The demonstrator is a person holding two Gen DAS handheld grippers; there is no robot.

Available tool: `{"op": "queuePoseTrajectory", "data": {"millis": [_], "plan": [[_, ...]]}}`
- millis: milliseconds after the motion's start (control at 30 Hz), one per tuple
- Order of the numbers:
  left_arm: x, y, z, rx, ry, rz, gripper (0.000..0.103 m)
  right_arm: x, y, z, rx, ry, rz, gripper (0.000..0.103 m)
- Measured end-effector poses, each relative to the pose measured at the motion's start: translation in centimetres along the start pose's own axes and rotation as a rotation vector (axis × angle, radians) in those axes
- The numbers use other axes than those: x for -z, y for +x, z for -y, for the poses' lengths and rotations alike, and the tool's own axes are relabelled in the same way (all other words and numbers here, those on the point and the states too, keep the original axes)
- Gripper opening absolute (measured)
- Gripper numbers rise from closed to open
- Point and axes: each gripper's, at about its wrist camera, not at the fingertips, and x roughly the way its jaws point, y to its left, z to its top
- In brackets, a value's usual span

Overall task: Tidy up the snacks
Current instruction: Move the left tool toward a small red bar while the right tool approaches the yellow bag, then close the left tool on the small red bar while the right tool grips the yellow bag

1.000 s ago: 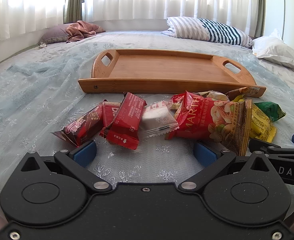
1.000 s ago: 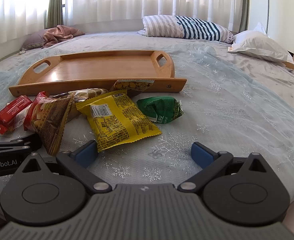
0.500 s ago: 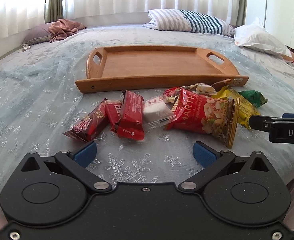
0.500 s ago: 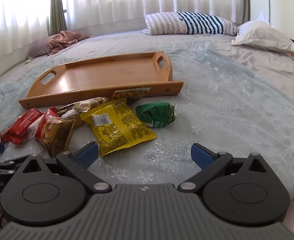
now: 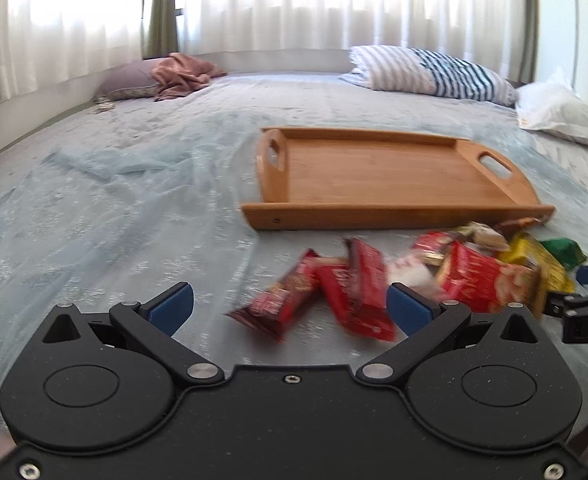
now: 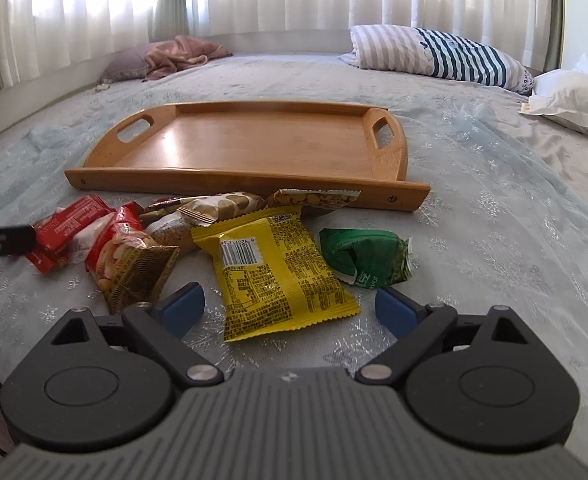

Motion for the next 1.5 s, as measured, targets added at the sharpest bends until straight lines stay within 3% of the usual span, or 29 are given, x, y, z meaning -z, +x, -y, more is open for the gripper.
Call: {"op": "queuePoseTrajectory", "data": {"millis": [167, 333, 567, 667, 733, 900, 1200, 1333, 1500], "plan": [[-0.9, 0.5, -2.8, -0.102, -0.03, 0.01, 0.1, -0.4, 0.9, 0.2, -0.006, -0.002, -0.01, 0.099], [-1.1, 1.3, -2.8, -0.093, 0.121, -0.011, 0.099, -0.4, 1.3, 0.2, -0.014, 0.009, -0.013, 0.1], [-0.4, 2.2, -0.3, 0.007, 0.227, -0.043, 0.091, -0.5, 1.4, 0.0, -0.011, 0.002, -0.014, 0.097], [-0.1, 3.0, 0.3, -0.012, 0.27, -0.053, 0.072, -0.5, 1.0, -0.2, -0.009, 0.014, -0.005, 0.089], [0.0, 3.5, 0.3, 0.015, 0.273, -0.061, 0.055, -0.5, 0.9, -0.5, -0.009, -0.006, -0.005, 0.086], [-0.1, 4.2, -0.1, 0.078, 0.25, -0.067, 0.035, -0.5, 0.9, -0.8, -0.011, -0.027, -0.006, 0.085], [-0.1, 5.0, -0.3, 0.093, 0.225, -0.069, 0.034, -0.5, 1.8, -0.8, -0.022, -0.031, 0.002, 0.093], [-0.1, 5.0, -0.6, 0.093, 0.182, -0.06, 0.031, -0.4, 1.8, -0.8, -0.017, -0.014, 0.014, 0.084], [0.2, 4.7, 0.1, 0.062, 0.207, -0.034, 0.031, -0.4, 1.5, -0.9, -0.017, -0.023, 0.016, 0.076]]}}
